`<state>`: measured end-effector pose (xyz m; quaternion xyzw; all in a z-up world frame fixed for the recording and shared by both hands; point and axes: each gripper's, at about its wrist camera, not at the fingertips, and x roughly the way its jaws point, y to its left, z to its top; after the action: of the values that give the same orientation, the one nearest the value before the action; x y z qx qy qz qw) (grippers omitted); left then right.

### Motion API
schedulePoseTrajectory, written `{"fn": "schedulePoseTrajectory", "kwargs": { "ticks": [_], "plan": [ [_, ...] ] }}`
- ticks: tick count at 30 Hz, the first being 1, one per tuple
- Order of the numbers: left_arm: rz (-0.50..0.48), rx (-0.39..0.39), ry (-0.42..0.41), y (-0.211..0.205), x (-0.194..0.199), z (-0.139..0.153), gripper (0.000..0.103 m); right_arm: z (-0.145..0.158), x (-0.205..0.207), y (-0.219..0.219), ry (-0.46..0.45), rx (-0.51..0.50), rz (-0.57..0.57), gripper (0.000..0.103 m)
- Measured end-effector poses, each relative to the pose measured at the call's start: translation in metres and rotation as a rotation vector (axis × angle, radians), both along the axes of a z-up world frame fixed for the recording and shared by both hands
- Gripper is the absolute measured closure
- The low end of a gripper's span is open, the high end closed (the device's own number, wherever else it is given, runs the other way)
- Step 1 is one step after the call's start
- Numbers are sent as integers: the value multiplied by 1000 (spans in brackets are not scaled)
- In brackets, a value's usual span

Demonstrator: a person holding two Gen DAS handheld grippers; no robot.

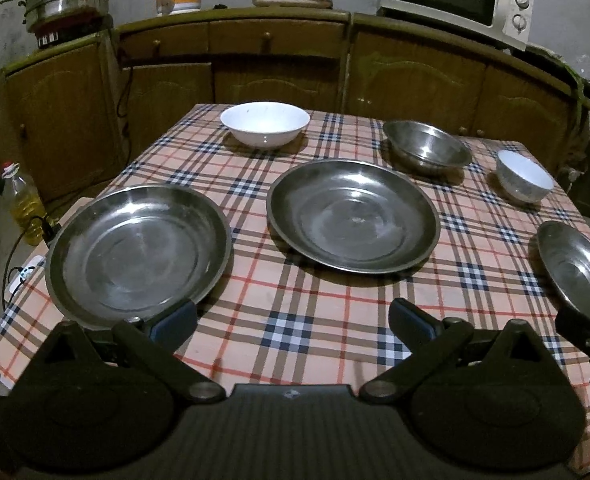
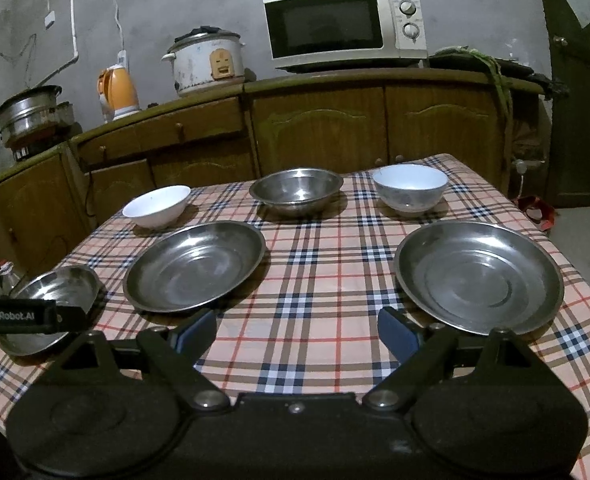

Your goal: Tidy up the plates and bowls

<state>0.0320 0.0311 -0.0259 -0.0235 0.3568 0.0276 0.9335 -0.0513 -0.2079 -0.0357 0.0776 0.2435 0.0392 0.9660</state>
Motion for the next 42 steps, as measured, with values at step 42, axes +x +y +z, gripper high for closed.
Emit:
{"fn": "schedulePoseTrajectory", "kwargs": {
  "ticks": [42],
  "plan": [
    [-10, 65, 82, 21, 188, -45, 32, -56, 221, 46, 213, 38, 124, 4]
  ]
}}
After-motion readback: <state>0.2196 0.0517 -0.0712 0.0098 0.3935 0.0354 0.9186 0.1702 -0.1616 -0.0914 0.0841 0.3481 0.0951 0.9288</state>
